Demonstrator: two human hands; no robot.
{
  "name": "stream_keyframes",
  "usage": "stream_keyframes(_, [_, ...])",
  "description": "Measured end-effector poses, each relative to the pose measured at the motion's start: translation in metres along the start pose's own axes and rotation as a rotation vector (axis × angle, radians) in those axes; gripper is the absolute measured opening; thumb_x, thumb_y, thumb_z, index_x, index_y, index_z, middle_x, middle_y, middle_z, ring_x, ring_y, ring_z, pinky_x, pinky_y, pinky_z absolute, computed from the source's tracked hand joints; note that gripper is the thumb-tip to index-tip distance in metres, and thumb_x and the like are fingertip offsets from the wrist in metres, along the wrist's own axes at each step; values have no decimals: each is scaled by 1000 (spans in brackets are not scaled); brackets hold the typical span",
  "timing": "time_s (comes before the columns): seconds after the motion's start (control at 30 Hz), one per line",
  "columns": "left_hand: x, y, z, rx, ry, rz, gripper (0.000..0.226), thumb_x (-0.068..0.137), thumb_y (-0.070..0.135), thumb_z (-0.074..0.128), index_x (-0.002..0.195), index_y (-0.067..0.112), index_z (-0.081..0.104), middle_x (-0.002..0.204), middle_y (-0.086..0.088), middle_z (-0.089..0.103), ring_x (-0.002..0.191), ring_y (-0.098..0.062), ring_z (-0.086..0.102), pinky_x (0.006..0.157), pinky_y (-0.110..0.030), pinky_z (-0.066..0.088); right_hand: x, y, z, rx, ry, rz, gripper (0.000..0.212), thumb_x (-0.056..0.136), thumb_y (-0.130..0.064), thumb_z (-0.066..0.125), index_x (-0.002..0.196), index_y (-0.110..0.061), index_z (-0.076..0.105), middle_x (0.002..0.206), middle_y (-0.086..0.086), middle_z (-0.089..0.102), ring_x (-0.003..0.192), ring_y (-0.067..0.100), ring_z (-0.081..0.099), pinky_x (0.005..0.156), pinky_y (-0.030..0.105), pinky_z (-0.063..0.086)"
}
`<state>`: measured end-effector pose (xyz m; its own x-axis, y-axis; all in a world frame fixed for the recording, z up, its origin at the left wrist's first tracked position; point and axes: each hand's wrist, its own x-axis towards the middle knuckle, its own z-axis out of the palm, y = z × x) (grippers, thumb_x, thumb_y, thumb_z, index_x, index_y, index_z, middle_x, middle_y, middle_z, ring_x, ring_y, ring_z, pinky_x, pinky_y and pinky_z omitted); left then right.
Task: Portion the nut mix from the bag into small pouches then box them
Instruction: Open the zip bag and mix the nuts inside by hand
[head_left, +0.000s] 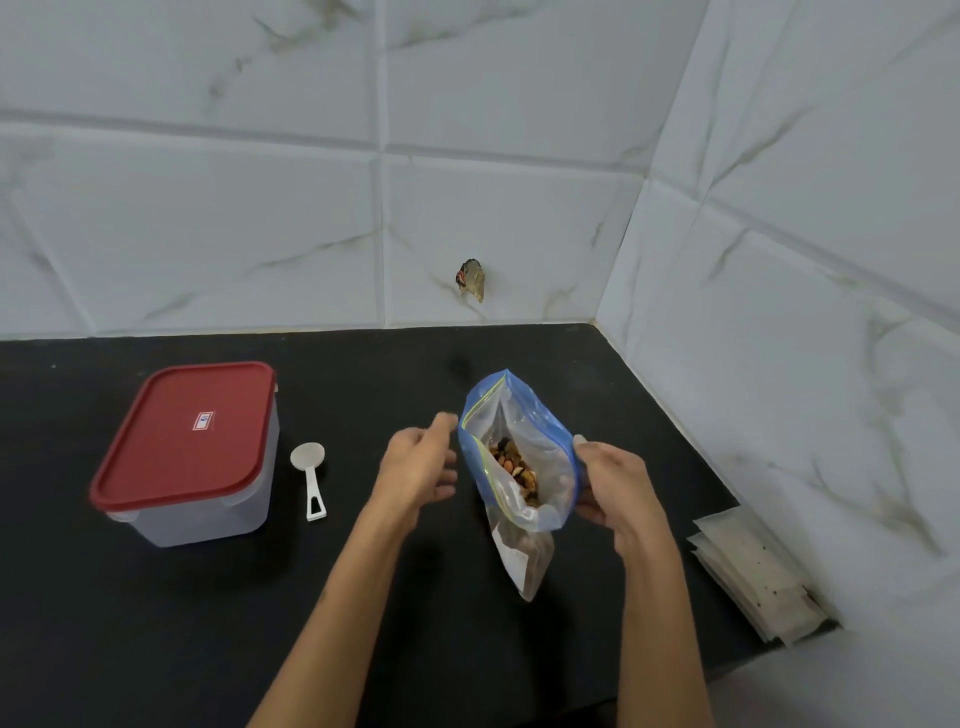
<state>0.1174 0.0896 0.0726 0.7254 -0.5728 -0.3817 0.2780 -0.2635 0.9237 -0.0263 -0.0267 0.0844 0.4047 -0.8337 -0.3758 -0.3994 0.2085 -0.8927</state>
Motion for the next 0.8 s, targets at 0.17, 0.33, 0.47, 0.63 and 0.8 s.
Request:
stream_keyframes(0.17, [9, 16, 9, 37, 16, 110, 54, 70, 60, 73, 73, 8, 59, 77, -8, 64, 77, -27, 66, 80, -45, 56, 7, -16, 0, -200, 46, -131, 45, 79, -12, 71, 122, -12, 56, 108, 4, 62, 104, 19, 60, 94, 42, 51])
stream_keyframes(0.33, [14, 17, 14, 64, 12, 96, 17, 83, 27, 73, 83, 10, 73, 90, -10, 73, 88, -24, 69, 81, -43, 59, 18, -30, 5, -169, -30, -132, 19, 86, -28, 67, 94, -11, 69, 99, 6, 68, 96, 20, 62, 88, 39, 53])
stream_keyframes(0.47, [13, 16, 8, -134, -109, -11, 13, 85, 16, 71, 86, 3, 72, 81, -12, 71, 73, -20, 68, 66, -34, 58, 31, -27, 7, -175, -20, -93, 18, 95, -21, 55, 87, -8, 67, 90, 8, 66, 85, 20, 62, 80, 36, 53])
stream_keyframes(0.63, [21, 9, 15, -505, -312, -259, 12, 93, 8, 56, 87, 5, 67, 76, -9, 65, 69, -18, 61, 54, -28, 58, 33, -27, 13, 206, -116, 78, 25, 98, -16, 49, 80, -5, 62, 67, 7, 63, 64, 17, 59, 59, 30, 51])
stream_keyframes(0.8, [31, 2, 21, -609, -341, -383, 28, 98, 7, 40, 83, 4, 64, 77, -8, 56, 67, -16, 50, 70, -31, 48, 32, -22, 11, 310, -232, 154, 20, 97, -13, 47, 92, -6, 64, 84, 13, 62, 78, 23, 61, 74, 37, 50])
